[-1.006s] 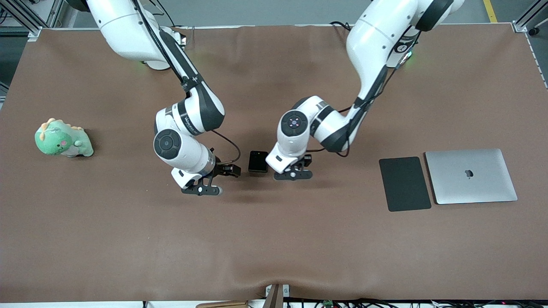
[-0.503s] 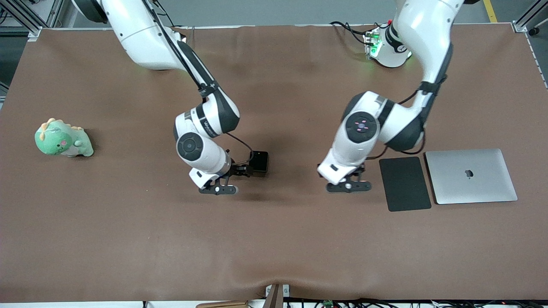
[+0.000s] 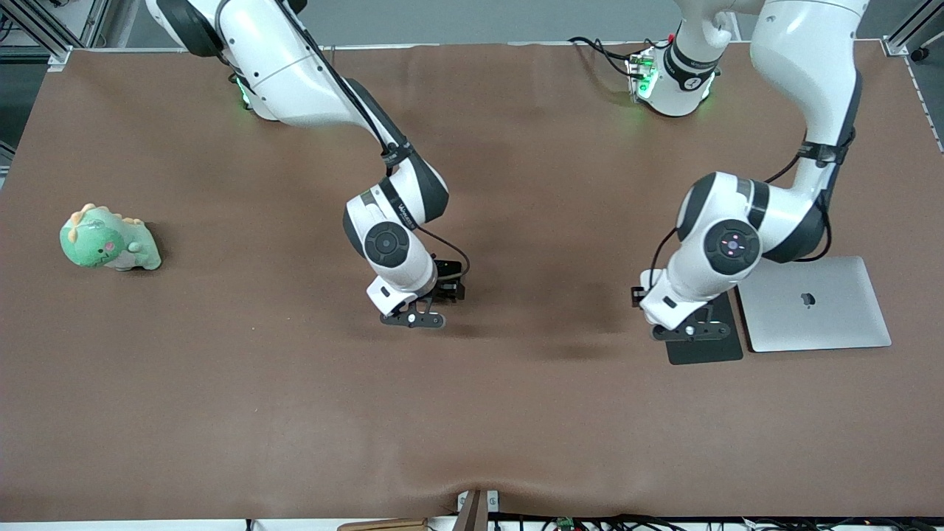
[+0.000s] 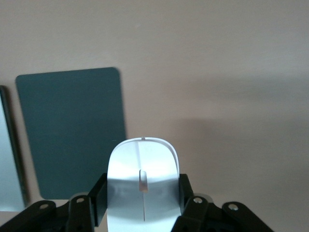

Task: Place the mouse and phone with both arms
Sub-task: 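Carry the mouse onto the mouse pad while the right gripper grasps the phone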

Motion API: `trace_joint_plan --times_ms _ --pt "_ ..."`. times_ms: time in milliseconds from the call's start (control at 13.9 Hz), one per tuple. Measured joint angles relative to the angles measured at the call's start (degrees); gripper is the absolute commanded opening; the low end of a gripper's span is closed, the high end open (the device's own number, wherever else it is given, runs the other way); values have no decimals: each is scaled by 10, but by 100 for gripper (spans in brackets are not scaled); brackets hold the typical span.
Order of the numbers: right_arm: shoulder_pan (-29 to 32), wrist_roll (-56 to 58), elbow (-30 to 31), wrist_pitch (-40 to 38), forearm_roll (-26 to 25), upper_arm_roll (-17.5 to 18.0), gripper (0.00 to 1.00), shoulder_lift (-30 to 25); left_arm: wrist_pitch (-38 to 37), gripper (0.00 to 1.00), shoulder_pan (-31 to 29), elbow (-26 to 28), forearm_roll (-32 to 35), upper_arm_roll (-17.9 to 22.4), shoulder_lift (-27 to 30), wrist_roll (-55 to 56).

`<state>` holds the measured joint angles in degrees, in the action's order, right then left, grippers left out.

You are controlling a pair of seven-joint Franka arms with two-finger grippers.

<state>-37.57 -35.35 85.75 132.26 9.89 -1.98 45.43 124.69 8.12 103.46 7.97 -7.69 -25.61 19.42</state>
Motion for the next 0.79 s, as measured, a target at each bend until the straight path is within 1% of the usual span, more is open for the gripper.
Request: trace_joint_plan --times_ms 287,431,575,790 --pt "-10 -10 -6 17 0 0 100 15 45 41 -82 36 0 0 0 -86" --pt "-13 -21 -6 18 0 0 100 16 79 43 -110 50 0 -1 -7 -109" --pt "-18 -26 -6 17 0 0 100 17 116 43 -124 60 0 -1 -24 -120" --pt "-20 -27 -5 17 -1 -1 100 20 153 43 -130 64 0 -1 -51 -135"
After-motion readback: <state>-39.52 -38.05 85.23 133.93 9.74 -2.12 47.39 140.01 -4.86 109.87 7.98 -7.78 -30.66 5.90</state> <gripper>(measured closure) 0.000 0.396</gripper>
